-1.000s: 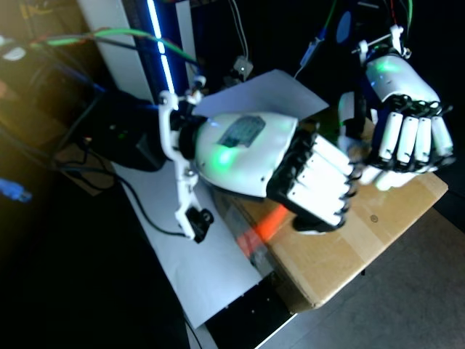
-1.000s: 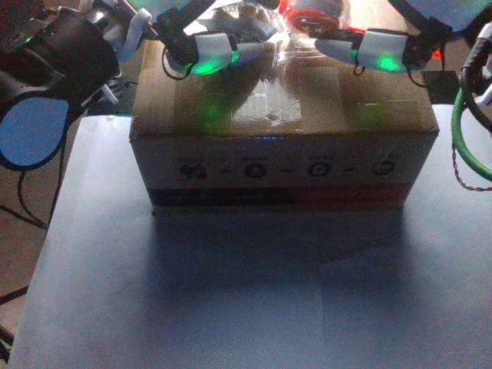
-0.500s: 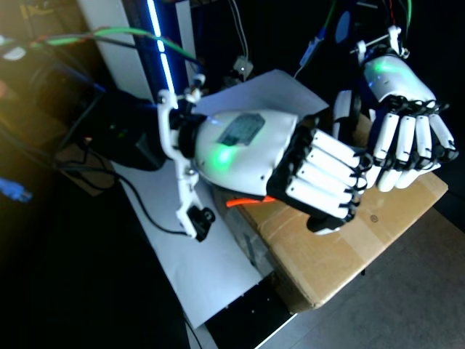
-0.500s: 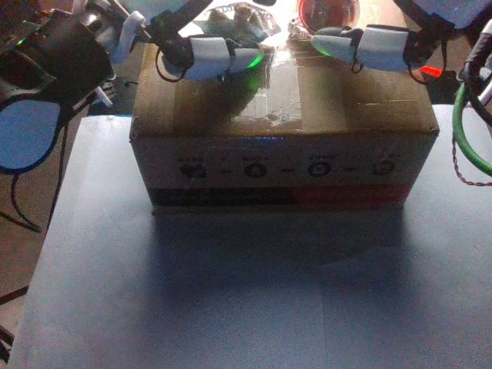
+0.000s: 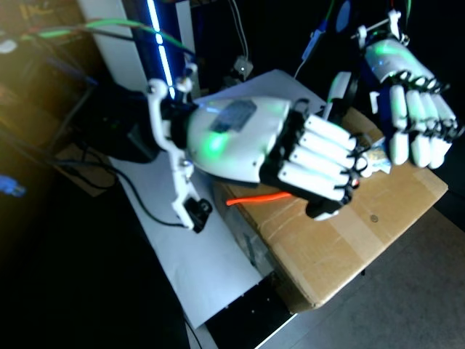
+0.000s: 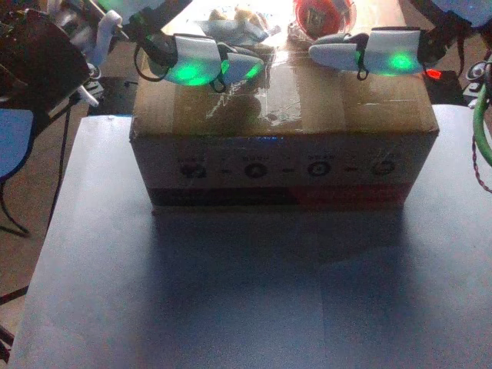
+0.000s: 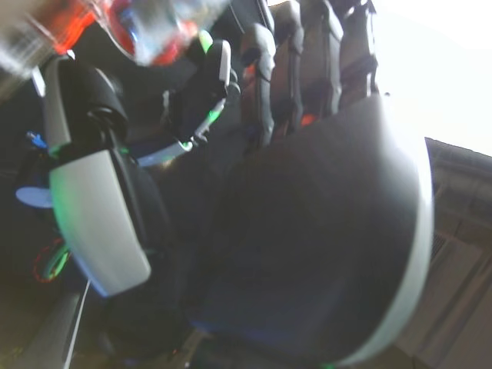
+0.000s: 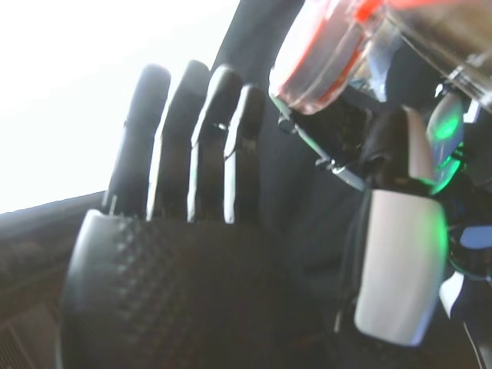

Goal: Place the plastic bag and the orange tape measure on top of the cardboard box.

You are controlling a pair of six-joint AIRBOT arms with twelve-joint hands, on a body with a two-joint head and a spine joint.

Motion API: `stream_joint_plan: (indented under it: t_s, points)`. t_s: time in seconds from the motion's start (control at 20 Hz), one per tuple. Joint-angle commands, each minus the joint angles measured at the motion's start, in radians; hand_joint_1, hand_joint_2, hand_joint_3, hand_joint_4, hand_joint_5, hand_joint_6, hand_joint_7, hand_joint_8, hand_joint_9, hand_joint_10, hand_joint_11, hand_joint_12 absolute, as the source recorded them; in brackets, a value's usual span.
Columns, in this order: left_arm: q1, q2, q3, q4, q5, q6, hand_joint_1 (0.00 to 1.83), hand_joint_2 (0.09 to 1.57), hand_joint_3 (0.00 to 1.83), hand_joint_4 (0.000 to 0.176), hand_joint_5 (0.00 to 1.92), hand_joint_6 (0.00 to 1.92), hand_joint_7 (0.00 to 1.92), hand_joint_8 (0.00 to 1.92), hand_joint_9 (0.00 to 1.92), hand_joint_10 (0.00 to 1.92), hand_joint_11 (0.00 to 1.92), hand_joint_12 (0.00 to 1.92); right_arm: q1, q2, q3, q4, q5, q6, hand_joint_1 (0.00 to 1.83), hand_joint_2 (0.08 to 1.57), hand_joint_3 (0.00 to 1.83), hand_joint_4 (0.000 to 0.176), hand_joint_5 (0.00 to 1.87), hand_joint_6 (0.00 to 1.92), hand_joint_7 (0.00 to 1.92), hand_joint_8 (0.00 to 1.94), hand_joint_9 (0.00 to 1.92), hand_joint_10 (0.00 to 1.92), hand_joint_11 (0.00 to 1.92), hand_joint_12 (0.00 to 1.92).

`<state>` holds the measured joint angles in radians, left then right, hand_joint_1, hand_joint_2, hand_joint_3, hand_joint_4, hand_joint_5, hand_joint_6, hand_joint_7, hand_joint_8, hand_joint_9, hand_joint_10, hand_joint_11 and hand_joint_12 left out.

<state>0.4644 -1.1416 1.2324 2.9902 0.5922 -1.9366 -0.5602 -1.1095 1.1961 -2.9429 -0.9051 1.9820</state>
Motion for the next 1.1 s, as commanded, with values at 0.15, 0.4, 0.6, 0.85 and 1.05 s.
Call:
stream_joint_plan:
  t_s: [0.15,0.4,0.6,0.85,1.05]
  points:
    - [-0.011,0.022,-0.021,0.022,0.150,-0.001,0.87,0.92,0.00,0.000,0.26,0.01,0.19,0.01,0.16,0.06,0.00,1.00,0.015,0.018,-0.014,-0.014,-0.133,0.003,0.78,0.90,0.00,0.000,0.29,0.75,0.27,1.16,0.26,1.33,0.17,1.65]
    - [-0.011,0.072,-0.073,0.022,0.229,0.000,0.81,0.93,0.00,0.025,0.26,0.00,0.23,0.01,0.19,0.05,0.00,1.04,0.017,0.065,-0.072,-0.032,-0.202,0.003,0.73,0.90,0.00,0.000,0.24,1.02,0.23,1.29,0.24,1.44,0.15,1.77]
    - [-0.009,0.138,-0.133,0.022,0.336,0.000,0.79,0.95,0.00,0.046,0.26,0.00,0.19,0.01,0.21,0.06,0.00,1.24,0.017,0.113,-0.128,-0.064,-0.287,0.003,0.68,0.89,0.00,0.000,0.32,0.63,0.31,1.04,0.30,1.26,0.17,1.63]
    - [0.029,0.241,-0.214,0.022,0.472,0.000,0.83,0.93,0.00,0.028,0.31,0.01,0.27,0.01,0.20,0.14,0.00,1.39,-0.013,0.215,-0.224,-0.069,-0.383,0.003,0.86,0.89,0.00,0.000,0.32,0.66,0.33,1.02,0.35,1.25,0.32,1.65]
    - [0.093,0.318,-0.283,0.022,0.565,0.000,0.95,0.92,0.00,0.000,0.37,0.02,0.34,0.02,0.23,0.17,0.00,1.33,-0.078,0.292,-0.299,-0.069,-0.471,0.003,1.05,0.90,0.00,0.000,0.43,0.35,0.43,0.83,0.38,1.08,0.23,1.56]
